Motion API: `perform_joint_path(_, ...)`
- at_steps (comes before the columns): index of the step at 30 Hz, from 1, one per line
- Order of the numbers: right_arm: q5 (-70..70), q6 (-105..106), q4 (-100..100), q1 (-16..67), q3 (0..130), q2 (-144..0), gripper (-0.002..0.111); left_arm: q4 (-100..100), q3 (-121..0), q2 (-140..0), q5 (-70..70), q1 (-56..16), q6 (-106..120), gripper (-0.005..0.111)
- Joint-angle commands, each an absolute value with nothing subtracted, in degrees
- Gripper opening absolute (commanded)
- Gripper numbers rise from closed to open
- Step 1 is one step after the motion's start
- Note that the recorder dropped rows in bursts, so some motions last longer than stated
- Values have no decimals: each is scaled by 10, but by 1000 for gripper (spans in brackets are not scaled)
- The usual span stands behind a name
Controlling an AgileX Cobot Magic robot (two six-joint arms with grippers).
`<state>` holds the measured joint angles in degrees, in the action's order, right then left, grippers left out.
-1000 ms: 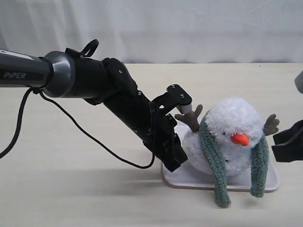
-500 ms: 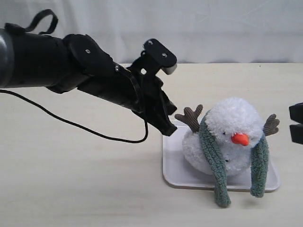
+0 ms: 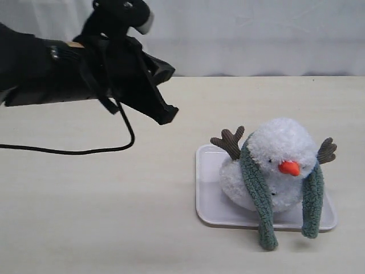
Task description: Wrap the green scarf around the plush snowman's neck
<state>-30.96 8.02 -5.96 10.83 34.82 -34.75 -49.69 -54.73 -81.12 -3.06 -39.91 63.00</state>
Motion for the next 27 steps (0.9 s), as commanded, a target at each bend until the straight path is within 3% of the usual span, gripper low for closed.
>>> perform_joint_path(1,-283,77,-69,106,345,-341,4,-515,-502,-733,13,-397,625,0)
perform_joint_path(27,-238,77,-86,106,345,-125,4,-517,-414,-358,-93,-397,584,0)
